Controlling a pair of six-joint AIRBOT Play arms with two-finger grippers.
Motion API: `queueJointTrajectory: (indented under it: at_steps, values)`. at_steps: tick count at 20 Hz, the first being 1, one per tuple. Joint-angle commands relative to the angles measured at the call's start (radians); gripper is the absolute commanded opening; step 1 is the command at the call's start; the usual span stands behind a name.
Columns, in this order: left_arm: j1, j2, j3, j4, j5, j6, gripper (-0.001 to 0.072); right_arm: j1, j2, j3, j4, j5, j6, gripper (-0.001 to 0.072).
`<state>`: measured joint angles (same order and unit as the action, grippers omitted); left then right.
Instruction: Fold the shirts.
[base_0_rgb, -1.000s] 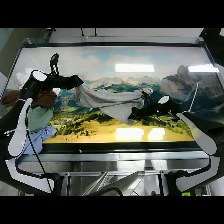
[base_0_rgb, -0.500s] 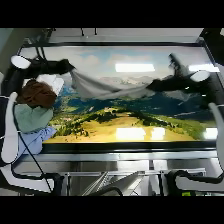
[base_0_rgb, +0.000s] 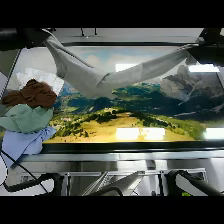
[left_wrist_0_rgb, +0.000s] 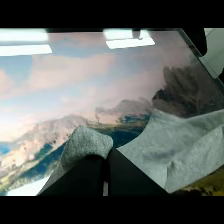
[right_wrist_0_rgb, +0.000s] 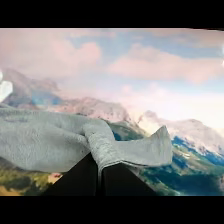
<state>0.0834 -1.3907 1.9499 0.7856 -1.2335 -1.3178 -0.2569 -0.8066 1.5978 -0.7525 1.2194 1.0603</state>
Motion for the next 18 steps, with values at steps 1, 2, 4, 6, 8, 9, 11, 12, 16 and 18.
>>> queueJointTrajectory:
  at_steps: [1,2,4,6,8,9,11,12,16,18]
  values:
    - [0.002,-0.016,-0.008,0.009,-0.032,-0.019,0.0011,-0.008,-0.004,-0.027,-0.011,0.046,0.002,0.0013]
    - [0.002,-0.046,-0.037,0.009,-0.038,-0.019,0.0011,-0.005,-0.019,-0.058,-0.011,0.046,0.001,0.0012]
    - [0.000,-0.118,-0.104,0.009,-0.046,-0.018,0.0011,0.002,-0.060,-0.147,-0.011,0.045,-0.002,0.0013]
    - [-0.008,-0.205,-0.169,0.008,-0.008,0.012,0.0012,0.012,-0.118,-0.262,-0.011,0.014,-0.026,0.0012]
    - [-0.024,-0.294,-0.216,0.008,0.079,0.043,0.0012,0.022,-0.187,-0.377,-0.012,-0.065,-0.044,0.0012]
    - [-0.033,-0.340,-0.224,0.009,0.131,0.049,0.0012,0.025,-0.226,-0.425,-0.011,-0.106,-0.044,0.0013]
    - [-0.047,-0.413,-0.222,0.008,0.206,0.063,0.0015,0.036,-0.314,-0.489,-0.011,-0.168,-0.062,0.0013]
    - [-0.047,-0.445,-0.206,0.009,0.213,0.069,0.0131,0.037,-0.362,-0.493,-0.011,-0.176,-0.070,0.0013]
    - [0.005,-0.489,-0.085,0.010,0.015,0.042,0.0691,0.035,-0.439,-0.492,-0.007,-0.225,-0.089,0.0012]
    - [0.045,-0.462,-0.084,0.026,-0.125,0.000,0.0689,0.035,-0.438,-0.491,-0.008,-0.224,-0.109,0.0012]
